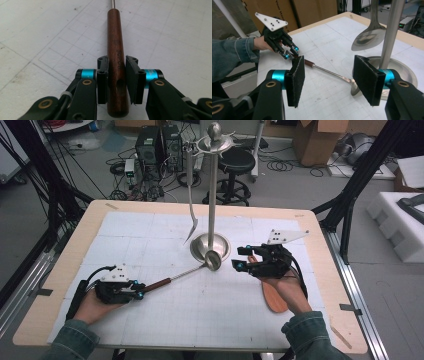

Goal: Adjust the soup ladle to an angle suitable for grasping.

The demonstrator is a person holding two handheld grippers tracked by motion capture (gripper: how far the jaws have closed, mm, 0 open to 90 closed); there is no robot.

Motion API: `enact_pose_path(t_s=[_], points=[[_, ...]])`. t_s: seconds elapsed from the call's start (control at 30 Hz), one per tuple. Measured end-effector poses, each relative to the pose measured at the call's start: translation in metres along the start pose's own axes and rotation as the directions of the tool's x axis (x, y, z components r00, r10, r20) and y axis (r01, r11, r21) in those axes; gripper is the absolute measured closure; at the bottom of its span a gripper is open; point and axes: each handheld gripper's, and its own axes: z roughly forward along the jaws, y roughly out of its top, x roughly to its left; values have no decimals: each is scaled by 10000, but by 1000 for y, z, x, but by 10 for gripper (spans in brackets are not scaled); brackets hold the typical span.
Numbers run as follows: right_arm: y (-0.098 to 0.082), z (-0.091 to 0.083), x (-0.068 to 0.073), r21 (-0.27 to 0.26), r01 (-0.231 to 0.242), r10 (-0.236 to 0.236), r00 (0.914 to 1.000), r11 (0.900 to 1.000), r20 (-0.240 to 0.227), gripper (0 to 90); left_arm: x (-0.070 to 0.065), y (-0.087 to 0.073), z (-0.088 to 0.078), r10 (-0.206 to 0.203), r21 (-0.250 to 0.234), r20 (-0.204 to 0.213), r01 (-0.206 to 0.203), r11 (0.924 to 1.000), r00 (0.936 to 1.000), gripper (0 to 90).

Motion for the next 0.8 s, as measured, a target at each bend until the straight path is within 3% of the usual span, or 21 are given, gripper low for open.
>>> enact_pose_path(t_s=[0.8], points=[[1,24,6,547,309,-286,9987,9980,-419,425,-9,15,-18,436,-372,381,-422,9984,9983,727]])
